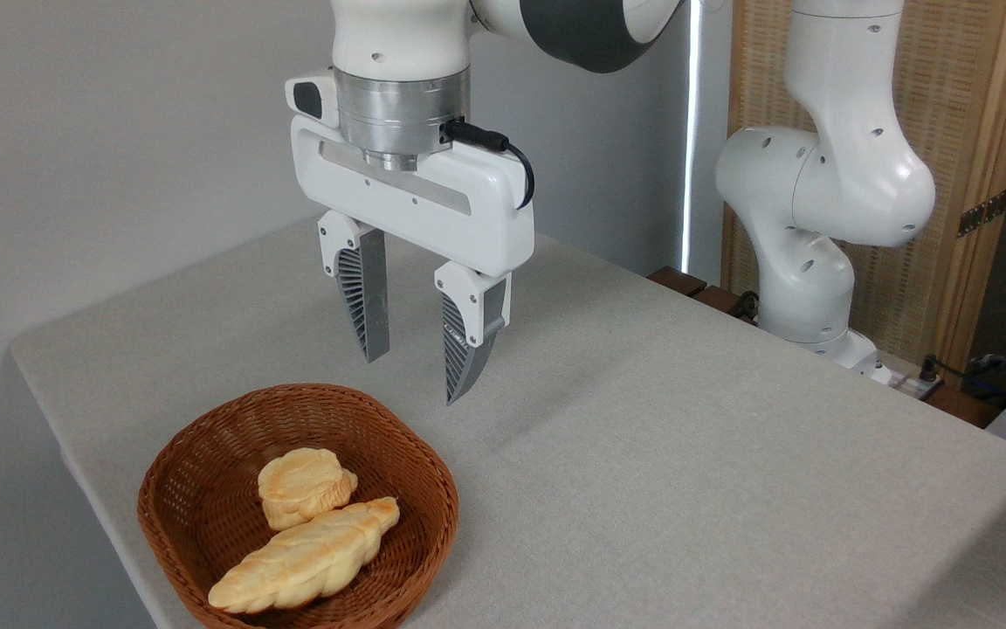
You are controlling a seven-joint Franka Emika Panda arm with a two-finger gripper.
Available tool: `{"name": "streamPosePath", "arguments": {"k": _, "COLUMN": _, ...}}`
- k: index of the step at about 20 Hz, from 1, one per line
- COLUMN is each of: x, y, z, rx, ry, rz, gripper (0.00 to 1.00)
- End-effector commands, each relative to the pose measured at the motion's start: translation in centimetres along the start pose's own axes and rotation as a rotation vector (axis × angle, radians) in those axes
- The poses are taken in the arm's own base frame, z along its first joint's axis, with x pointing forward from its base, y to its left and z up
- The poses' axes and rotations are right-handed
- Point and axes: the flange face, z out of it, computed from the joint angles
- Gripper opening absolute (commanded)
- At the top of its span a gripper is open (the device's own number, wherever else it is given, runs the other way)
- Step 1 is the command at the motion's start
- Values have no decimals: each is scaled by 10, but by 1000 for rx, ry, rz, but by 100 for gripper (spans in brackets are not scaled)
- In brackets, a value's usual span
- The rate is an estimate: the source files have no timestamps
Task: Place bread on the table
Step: 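Lower the open gripper down onto the small round bread roll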
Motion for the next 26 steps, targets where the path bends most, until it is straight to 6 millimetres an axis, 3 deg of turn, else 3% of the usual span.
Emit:
{"name": "streamPosePath", "arguments": {"k": 1, "x": 17, "y": 1, "z": 9, "rx": 2, "ry": 36, "rz": 36, "gripper": 100}}
{"name": "streamPosePath", "arguments": {"k": 6, "x": 50, "y": 11, "z": 42, "rx": 26, "ry": 85, "rz": 77, "gripper": 100}}
{"name": "streamPosePath", "arguments": {"k": 14, "x": 83, "y": 37, "z": 91, "rx": 4, "ry": 86, "rz": 138, "gripper": 100}}
{"name": "streamPosePath", "arguments": {"k": 25, "x": 98, "y": 31, "z": 139, "rx": 43, "ry": 73, "rz": 184, "gripper": 100}}
{"name": "streamPosePath", "arguments": {"k": 26, "x": 102, "y": 40, "z": 142, "rx": 37, "ry": 74, "rz": 198, "gripper": 100}}
